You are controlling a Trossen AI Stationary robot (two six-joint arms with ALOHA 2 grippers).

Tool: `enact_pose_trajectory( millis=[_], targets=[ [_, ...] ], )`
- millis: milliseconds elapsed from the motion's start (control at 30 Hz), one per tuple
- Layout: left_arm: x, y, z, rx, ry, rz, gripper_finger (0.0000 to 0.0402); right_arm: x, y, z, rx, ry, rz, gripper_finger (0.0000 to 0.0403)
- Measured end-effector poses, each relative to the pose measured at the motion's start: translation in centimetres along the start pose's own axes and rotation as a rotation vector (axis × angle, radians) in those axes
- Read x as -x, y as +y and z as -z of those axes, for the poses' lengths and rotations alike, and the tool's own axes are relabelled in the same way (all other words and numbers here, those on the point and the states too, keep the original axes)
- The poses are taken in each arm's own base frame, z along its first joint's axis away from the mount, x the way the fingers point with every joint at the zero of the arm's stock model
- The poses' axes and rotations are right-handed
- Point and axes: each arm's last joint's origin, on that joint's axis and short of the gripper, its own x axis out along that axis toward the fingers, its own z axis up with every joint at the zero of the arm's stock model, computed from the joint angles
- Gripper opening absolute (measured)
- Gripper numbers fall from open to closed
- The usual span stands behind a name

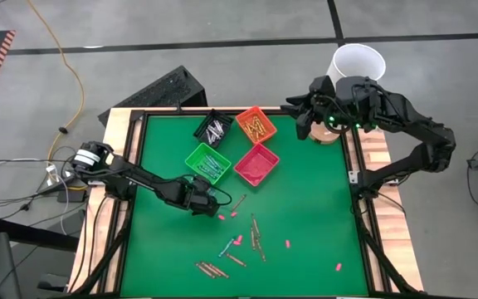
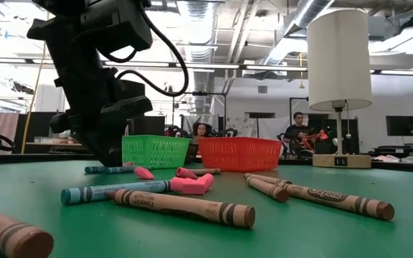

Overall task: Sort crayons
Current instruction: Put the blue crayon into the bin

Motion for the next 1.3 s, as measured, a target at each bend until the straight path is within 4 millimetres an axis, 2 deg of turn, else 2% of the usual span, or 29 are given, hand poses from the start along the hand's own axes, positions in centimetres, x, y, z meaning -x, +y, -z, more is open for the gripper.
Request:
enact_pose_trajectory(
  millis=[200, 333, 567, 700, 800, 967, 1133, 1300],
  targets=[
    [0.2, -0.2, -0.1, -0.025, 0.022, 0.018, 0.0008, 0.0, 0.0, 0.0, 0.0, 0.0, -0.003, 0.0152],
    [1.2, -1.0, -0.5, -0.041, 0.051, 0.08, 0.0005, 0.0, 0.2, 0.0, 0.002, -0.002, -0.012, 0.0152],
    [4.8, -2.0, -2.3, -0.086, -0.019, 0.221, 0.0004, 0.5, 0.6, -0.1, 0.031, -0.019, -0.043, 0.0152],
    [8.0, -2.0, -3.3, -0.085, -0.088, 0.319, 0.0003, 1.0, 0.5, -0.2, 0.041, -0.031, -0.052, 0.0152],
    [11.0, -1.7, -4.5, -0.062, -0.243, 0.39, 0.0003, 1.3, 0.8, -0.2, 0.05, -0.04, -0.073, 0.0152],
    [16.9, -0.4, -6.8, -0.011, -0.615, 0.537, 0.0003, 1.4, 1.7, -0.4, 0.057, -0.085, -0.128, 0.0153],
    [22.2, 1.0, -8.6, -0.027, -0.962, 0.637, 0.0003, 0.3, 3.2, 0.3, 0.071, -0.144, -0.193, 0.0153],
    [25.1, 1.5, -9.3, -0.12, -1.211, 0.678, 0.0003, -1.5, 5.0, 1.2, 0.083, -0.248, -0.292, 0.0153]
  ],
)
